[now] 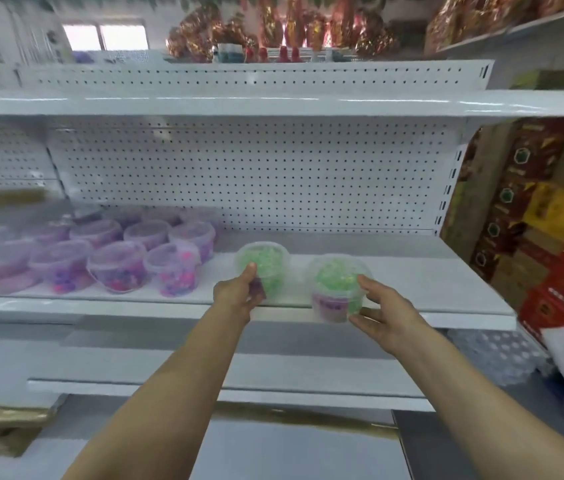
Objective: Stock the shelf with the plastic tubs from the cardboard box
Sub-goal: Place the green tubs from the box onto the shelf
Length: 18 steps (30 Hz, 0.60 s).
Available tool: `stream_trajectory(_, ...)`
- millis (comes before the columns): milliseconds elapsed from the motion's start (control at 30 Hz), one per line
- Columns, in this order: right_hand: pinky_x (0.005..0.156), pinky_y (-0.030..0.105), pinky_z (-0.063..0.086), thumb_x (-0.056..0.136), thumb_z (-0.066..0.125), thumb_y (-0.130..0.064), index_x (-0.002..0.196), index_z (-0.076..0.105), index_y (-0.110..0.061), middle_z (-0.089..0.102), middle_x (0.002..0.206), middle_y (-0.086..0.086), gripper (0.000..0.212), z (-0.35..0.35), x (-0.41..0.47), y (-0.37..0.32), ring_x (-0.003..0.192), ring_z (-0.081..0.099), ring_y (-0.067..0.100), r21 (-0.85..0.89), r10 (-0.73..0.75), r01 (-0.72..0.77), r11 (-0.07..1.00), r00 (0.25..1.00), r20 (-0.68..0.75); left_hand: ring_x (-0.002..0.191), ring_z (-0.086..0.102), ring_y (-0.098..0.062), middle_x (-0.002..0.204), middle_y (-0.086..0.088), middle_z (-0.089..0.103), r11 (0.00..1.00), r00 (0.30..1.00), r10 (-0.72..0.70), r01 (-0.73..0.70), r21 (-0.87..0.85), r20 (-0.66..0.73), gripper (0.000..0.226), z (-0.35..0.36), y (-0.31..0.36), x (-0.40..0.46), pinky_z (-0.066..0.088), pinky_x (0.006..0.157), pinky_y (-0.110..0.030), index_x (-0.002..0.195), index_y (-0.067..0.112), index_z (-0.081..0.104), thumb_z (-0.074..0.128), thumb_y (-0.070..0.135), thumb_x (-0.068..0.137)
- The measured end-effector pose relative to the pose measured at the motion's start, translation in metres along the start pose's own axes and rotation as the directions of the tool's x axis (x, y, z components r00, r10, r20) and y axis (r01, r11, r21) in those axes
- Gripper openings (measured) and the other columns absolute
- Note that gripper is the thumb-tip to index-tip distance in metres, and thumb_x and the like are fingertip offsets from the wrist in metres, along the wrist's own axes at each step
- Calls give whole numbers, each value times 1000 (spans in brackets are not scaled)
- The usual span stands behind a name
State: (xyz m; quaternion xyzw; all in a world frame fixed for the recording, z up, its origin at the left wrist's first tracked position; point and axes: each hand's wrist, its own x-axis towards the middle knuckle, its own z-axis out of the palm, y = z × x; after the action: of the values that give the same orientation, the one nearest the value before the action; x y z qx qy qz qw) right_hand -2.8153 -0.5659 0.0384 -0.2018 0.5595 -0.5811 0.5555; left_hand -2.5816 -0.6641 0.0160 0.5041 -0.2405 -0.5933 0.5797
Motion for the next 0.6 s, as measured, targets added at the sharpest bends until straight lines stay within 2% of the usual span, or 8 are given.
stream_trajectory(133,94,42,56,80,80,-35,122,58,-9,56,103,6,54,42,31,-5,87,67,28,-28,-13,13,1000,1000,-7,64,58,-18,71,-10,58,1000,1000,-4,4,6,4,31,4,18,57,57,83,-41,87,-1,58,75,25,84)
stream_trajectory(233,93,40,55,78,80,-42,120,57,-13,56,104,5,57,66,58,-3,87,69,27,-68,-6,3,998,999,-41,57,57,-14,70,-7,59,1000,1000,-21,21,4,11,31,11,26,95,57,83,-38,87,2,58,75,28,83)
stream_trajectory(300,92,39,55,76,80,-47,117,56,-16,57,108,5,56,80,73,-2,87,70,26,-95,5,-11,995,998,-58,55,56,-13,70,-6,59,1000,1000,-29,29,0,8,30,16,30,117,59,77,-35,84,3,58,75,29,83)
stream_trajectory(400,97,42,54,78,79,-44,119,54,-13,55,101,3,57,96,93,1,86,68,25,-77,-8,2,997,997,-77,51,53,-10,70,-5,57,999,999,-40,39,-34,-10,28,21,37,146,57,49,-23,83,6,58,76,27,82)
stream_trajectory(433,97,43,54,78,79,-44,120,53,-13,54,100,3,58,101,97,2,87,68,25,-75,-12,6,997,997,-81,48,53,-8,71,-4,57,998,999,-42,41,-53,-23,27,22,39,154,55,46,-22,83,7,57,77,26,81)
stream_trajectory(533,96,43,55,79,79,-44,121,52,-13,54,101,4,59,110,106,3,88,68,27,-67,-7,2,998,997,-79,49,52,-8,70,-5,56,996,997,-51,46,-81,-64,28,25,42,170,54,53,-26,77,10,53,79,21,80)
stream_trajectory(600,96,43,55,78,79,-45,121,53,-15,55,101,3,59,113,109,2,89,69,27,-83,-1,-5,997,997,-75,51,50,-10,69,-4,55,996,996,-52,46,-81,-75,31,27,42,174,52,52,-25,75,11,48,78,18,81)
